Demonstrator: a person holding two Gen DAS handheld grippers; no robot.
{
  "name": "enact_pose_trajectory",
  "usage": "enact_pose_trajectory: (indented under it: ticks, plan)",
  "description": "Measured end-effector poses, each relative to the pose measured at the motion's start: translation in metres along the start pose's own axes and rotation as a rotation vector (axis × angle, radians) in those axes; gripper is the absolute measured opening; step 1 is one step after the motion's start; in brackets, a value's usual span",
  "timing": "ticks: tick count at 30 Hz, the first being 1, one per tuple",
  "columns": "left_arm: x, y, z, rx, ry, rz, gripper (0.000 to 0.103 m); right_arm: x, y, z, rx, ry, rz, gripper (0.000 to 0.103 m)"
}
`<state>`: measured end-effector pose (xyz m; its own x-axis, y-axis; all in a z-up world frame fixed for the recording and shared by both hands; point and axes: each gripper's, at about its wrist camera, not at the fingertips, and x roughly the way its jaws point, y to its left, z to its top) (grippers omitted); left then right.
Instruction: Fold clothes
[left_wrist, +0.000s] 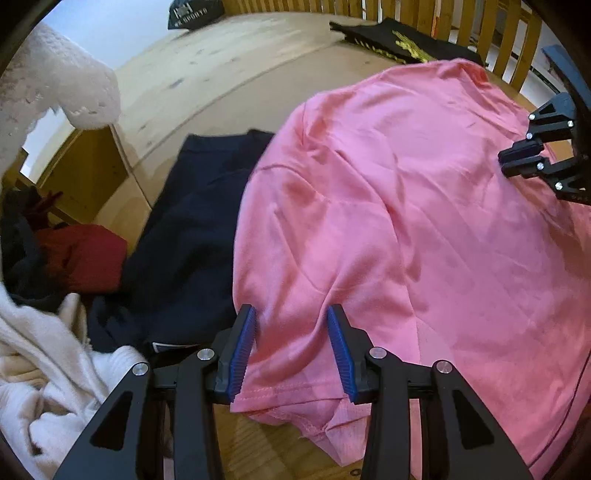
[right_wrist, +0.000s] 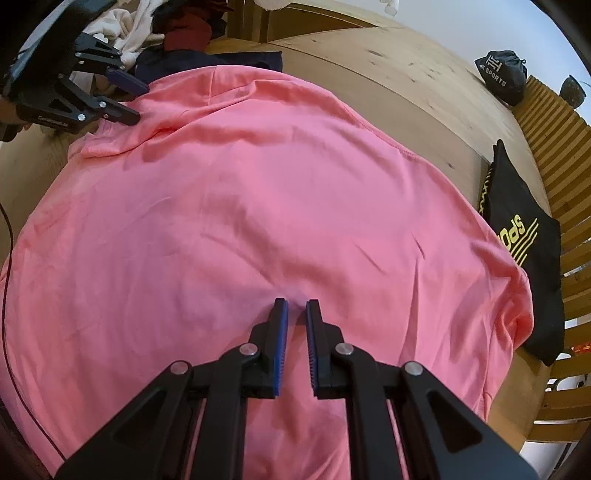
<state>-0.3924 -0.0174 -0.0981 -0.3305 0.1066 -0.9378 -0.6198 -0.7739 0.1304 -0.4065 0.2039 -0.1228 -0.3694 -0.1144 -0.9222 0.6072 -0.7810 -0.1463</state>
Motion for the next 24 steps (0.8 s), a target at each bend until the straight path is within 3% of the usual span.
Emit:
enact_pose_trajectory:
  ticks: [11, 15, 18, 24]
  plan:
    - [0.002, 0.021, 0.000, -0.108, 0.002, -0.088, 0.038, -0.001, -0.005, -0.001, 0.023, -0.004, 0.016, 0.018]
    - [-0.004, 0.029, -0.004, -0.139, -0.041, -0.109, 0.040, -0.002, -0.001, -0.002, 0.013, -0.008, 0.001, 0.019]
    - [-0.009, 0.029, -0.004, -0.131, -0.064, -0.075, 0.051, -0.003, 0.000, -0.003, 0.011, -0.010, -0.003, 0.019]
    - [-0.017, 0.025, -0.004, -0.118, -0.074, -0.014, 0.050, -0.004, 0.003, -0.004, 0.001, -0.014, -0.017, 0.019]
